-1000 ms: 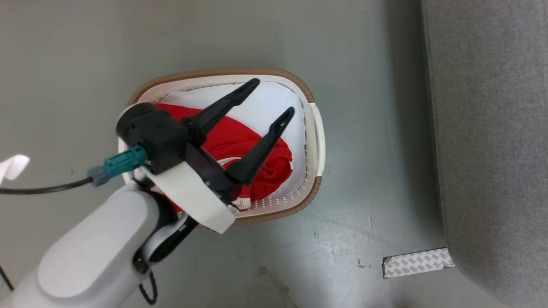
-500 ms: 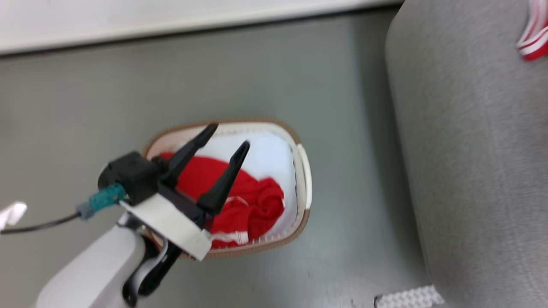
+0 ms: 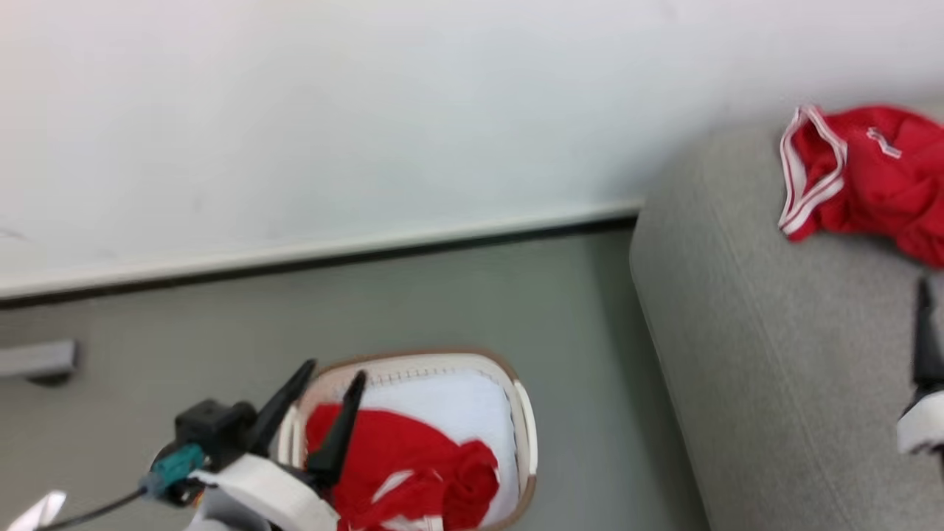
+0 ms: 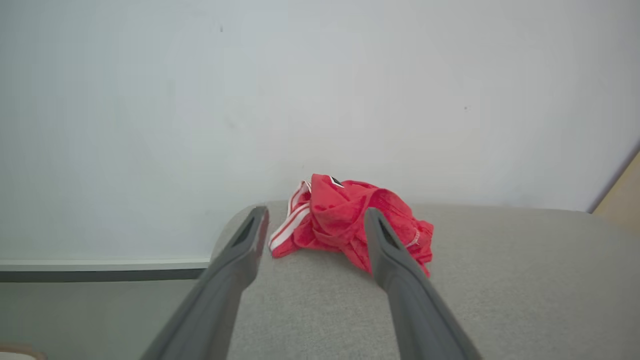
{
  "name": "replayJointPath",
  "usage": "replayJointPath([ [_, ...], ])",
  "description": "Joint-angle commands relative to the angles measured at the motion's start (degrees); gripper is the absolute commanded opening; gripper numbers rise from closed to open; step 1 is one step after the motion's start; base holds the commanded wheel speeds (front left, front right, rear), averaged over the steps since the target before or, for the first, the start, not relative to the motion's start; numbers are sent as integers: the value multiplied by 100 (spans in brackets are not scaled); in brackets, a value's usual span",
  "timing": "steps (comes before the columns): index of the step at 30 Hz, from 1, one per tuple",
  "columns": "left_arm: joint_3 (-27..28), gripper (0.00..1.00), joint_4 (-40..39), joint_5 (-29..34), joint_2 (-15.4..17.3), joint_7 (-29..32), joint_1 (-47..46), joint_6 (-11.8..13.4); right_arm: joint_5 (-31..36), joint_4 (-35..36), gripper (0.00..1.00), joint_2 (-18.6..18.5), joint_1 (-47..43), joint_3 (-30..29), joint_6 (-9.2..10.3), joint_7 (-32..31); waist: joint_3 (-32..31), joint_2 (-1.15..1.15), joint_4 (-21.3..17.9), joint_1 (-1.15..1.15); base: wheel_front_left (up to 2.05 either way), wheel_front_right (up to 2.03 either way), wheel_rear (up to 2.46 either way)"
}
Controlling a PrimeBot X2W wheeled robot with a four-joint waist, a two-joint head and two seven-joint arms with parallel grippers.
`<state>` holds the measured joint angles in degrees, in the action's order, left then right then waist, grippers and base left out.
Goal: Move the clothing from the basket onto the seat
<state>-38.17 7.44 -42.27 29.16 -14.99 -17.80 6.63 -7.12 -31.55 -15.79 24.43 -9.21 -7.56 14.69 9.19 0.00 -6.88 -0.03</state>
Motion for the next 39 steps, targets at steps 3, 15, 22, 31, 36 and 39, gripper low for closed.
replayJointPath([
  [3, 338, 100, 53, 251, -162, -14, 399, 84, -120, 452, 100, 172, -533, 139, 14, 42, -702, 0, 212, 3, 0, 0, 0],
  [15, 1849, 100, 350, 1256, -962, -16, 1603, -299, -49, 1371, 100, 1001, -1832, 802, 14, 52, -1147, 0, 442, 3, 0, 0, 0],
  [22, 2676, 100, 533, 1930, -1451, -16, 1920, -667, -19, 1328, 100, 1257, -2158, 1005, 14, 54, -1182, 0, 481, 3, 0, 0, 0],
  [31, 3576, 100, 696, 2583, -2018, -17, 2175, -1073, -248, 1134, 100, 1284, -2358, 1409, 14, 54, -1266, 0, 515, 3, 0, 0, 0],
  [36, 3827, 100, 765, 2818, -2205, -17, 2165, -1240, -308, 1110, 100, 1285, -2333, 1430, 14, 54, -1260, 0, 546, 3, 0, 0, 0],
  [39, 3934, 100, 798, 2928, -2264, -17, 2133, -1309, -323, 1084, 100, 1284, -2307, 1461, 14, 54, -1249, 0, 547, 3, 0, 0, 0],
])
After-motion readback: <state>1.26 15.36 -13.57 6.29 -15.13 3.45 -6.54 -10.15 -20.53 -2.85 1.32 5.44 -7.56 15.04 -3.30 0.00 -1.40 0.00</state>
